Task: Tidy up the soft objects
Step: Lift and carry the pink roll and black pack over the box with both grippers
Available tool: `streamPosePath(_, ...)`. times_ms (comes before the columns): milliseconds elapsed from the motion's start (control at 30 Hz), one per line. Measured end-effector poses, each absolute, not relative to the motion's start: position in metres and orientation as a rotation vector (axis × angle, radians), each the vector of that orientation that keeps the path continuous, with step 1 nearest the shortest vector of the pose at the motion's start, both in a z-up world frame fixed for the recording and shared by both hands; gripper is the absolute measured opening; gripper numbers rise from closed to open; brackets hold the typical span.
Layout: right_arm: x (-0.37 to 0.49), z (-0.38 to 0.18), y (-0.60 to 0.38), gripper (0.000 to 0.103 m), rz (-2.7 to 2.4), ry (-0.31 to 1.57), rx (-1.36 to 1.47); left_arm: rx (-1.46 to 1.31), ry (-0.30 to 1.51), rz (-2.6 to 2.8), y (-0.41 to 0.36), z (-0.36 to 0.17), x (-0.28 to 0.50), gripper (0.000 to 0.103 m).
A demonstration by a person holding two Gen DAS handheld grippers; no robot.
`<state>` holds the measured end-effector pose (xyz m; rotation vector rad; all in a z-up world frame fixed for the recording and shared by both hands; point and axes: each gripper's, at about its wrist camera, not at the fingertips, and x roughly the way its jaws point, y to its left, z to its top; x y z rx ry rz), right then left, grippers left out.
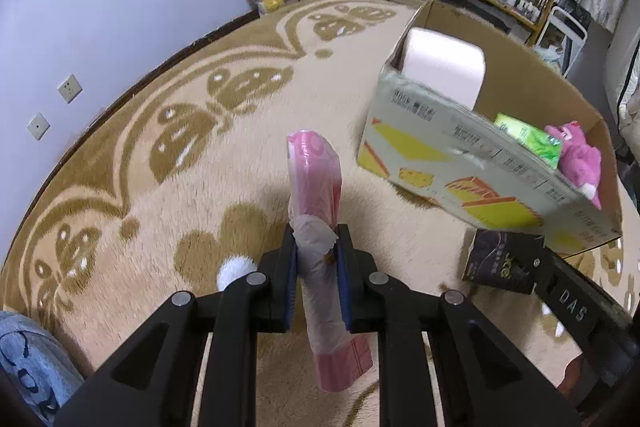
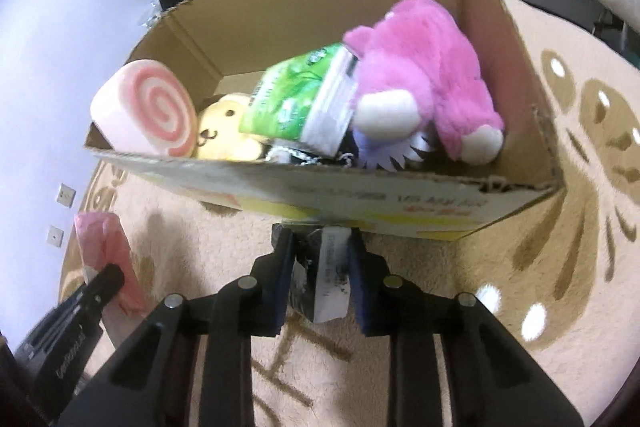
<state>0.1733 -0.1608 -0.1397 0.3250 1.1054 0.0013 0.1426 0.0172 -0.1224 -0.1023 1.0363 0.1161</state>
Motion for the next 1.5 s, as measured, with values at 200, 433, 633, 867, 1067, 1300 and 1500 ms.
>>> streamPosePath(200,0.151,-0.124,-0.166,0.021,-0.002,1.063,0.321,-0.061,0.986,0.114,0.013,-0.108,0.139,0.016)
streamPosePath(433,0.129,-0.101,-0.193,0.021,-0.016,0.999,0.381,-0.002,0.934,0.125,0.005,-0.093,0.134,0.016)
streamPosePath(633,0.116,-0.080,-0.203,0.021,-0.029,0.939,0.390,0.047,0.879,0.127,-0.006,-0.083,0.127,0.016)
streamPosePath(867,0.110,-0.066,-0.202,0.021,-0.027,0.897,0.395,0.061,0.809,0.128,-0.010,-0.060,0.122,0.016)
streamPosePath(1067,0.103,-0.042,-0.200,0.021,-0.006,0.836,0.380,0.089,0.746,0.106,-0.020,-0.038,0.118,0.016)
streamPosePath(1300,0.097,-0.018,-0.201,0.021,0.008,0.765,0.375,0.096,0.691,0.080,-0.029,-0.015,0.114,0.016)
streamPosePath(1500,0.092,0.002,-0.206,0.021,0.016,0.689,0.385,0.099,0.649,0.067,-0.033,0.002,0.119,0.016)
